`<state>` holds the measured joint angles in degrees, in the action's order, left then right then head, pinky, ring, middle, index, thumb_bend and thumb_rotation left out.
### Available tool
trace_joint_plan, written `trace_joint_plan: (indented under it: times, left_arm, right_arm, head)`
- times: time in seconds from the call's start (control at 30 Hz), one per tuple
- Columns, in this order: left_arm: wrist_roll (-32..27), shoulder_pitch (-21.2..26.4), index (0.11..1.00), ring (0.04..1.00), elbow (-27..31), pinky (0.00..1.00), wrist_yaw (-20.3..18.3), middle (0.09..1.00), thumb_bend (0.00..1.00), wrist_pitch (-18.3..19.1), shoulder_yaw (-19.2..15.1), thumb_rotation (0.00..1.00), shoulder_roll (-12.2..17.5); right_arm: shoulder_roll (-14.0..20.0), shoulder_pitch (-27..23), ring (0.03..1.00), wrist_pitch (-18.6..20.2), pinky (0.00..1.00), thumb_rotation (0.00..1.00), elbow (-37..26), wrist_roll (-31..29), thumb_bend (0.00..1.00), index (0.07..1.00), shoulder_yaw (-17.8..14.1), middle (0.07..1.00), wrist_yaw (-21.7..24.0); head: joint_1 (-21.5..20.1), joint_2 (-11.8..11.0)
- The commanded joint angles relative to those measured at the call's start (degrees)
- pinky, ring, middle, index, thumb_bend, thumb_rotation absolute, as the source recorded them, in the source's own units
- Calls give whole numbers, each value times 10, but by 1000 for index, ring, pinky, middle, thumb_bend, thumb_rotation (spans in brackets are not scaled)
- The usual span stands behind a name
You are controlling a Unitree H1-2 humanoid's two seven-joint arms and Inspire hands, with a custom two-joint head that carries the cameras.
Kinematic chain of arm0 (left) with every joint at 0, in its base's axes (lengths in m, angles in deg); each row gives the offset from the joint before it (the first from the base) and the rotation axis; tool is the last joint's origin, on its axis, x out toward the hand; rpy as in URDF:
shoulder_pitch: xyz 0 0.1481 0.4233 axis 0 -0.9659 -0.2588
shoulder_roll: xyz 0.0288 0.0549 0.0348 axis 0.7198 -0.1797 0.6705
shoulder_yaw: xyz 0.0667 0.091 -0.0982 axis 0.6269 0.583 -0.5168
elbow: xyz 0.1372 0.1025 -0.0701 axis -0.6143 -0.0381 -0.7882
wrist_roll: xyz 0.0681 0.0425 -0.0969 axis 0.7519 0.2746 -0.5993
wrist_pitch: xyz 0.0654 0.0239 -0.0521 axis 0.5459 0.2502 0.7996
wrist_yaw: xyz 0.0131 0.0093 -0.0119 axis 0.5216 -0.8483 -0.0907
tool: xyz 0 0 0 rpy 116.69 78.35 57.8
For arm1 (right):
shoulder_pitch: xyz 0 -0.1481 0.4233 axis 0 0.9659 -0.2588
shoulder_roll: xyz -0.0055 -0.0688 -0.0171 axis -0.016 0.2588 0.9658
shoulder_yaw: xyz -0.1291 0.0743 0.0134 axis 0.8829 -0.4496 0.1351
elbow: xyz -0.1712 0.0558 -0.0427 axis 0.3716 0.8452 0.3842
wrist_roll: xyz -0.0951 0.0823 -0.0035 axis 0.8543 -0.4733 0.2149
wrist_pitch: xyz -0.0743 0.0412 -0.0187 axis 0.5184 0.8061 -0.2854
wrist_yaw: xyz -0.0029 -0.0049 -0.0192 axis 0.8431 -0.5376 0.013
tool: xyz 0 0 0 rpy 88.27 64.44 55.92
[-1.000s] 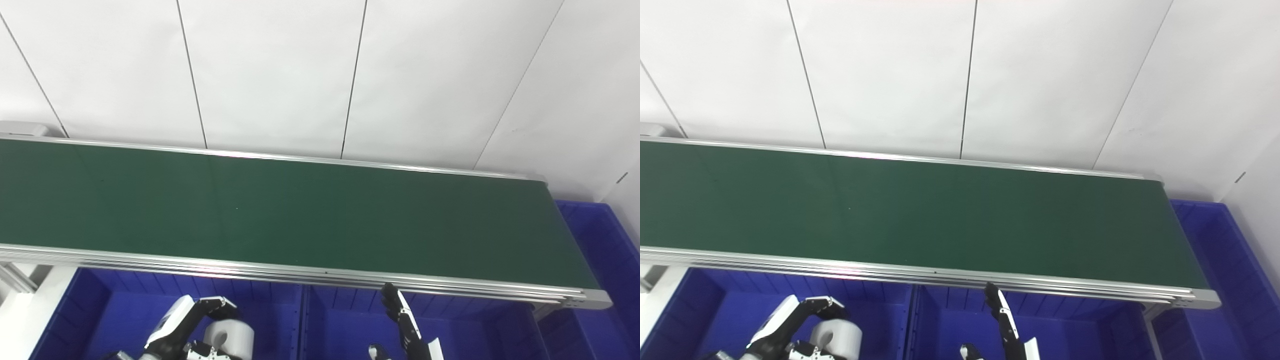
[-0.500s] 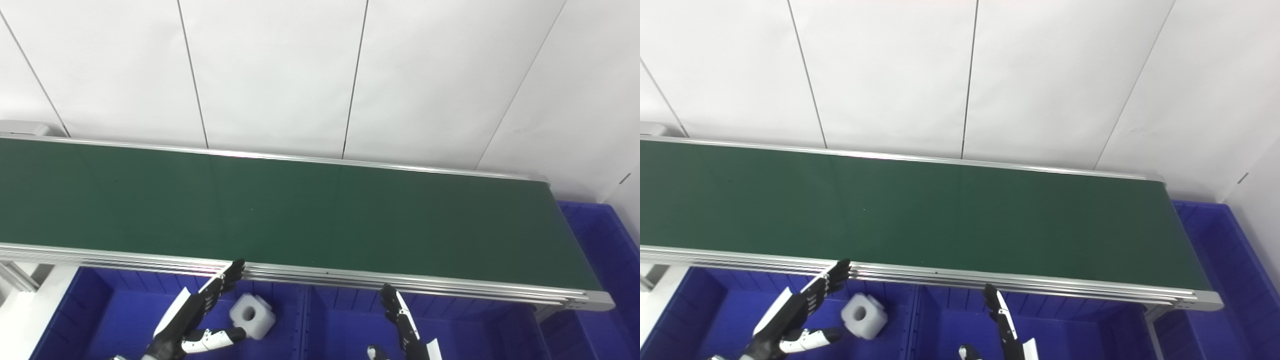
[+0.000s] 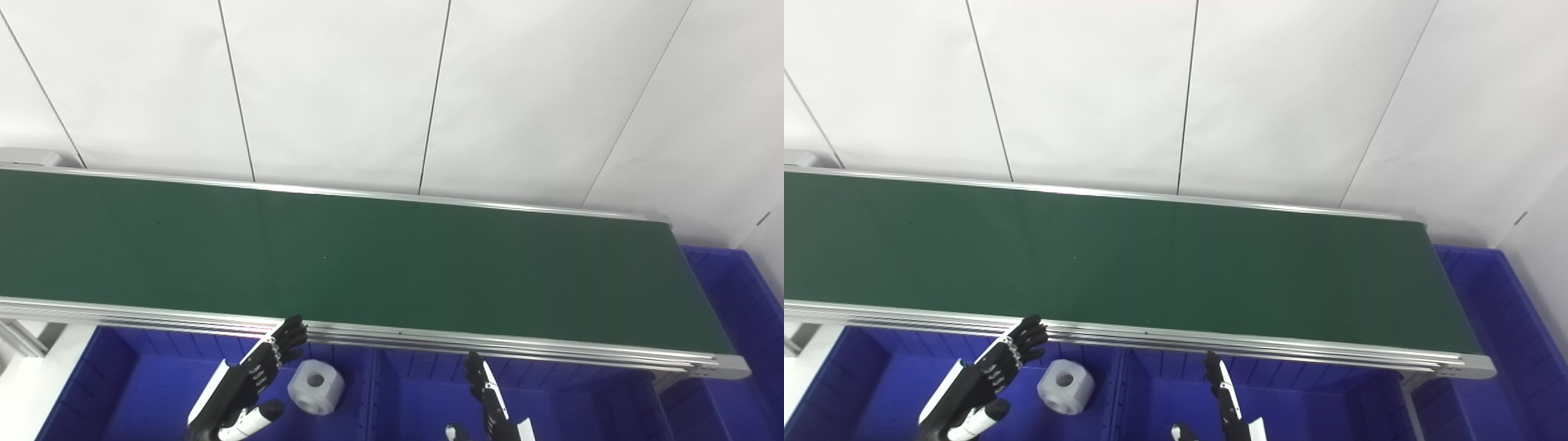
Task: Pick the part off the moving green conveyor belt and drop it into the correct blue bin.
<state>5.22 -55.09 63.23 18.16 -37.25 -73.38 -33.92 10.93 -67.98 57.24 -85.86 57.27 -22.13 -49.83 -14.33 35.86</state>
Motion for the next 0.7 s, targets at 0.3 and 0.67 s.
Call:
trace_joint_plan:
  times: [0.3,0.67]
  left_arm:
    - [-23,2,928,924,3,910,-52,935,666,-20,-39,676,-20]
    - [-44,14,944,935,4,919,-50,940,666,-20,-42,684,-18]
  right_arm:
    - [-8,-18,988,27,989,932,-34,-3,682,993,-2,977,13]
    - [-15,-51,971,82,961,999,-59,28,658,998,-10,981,11]
  head:
    - [-26,46]
    - [-84,71]
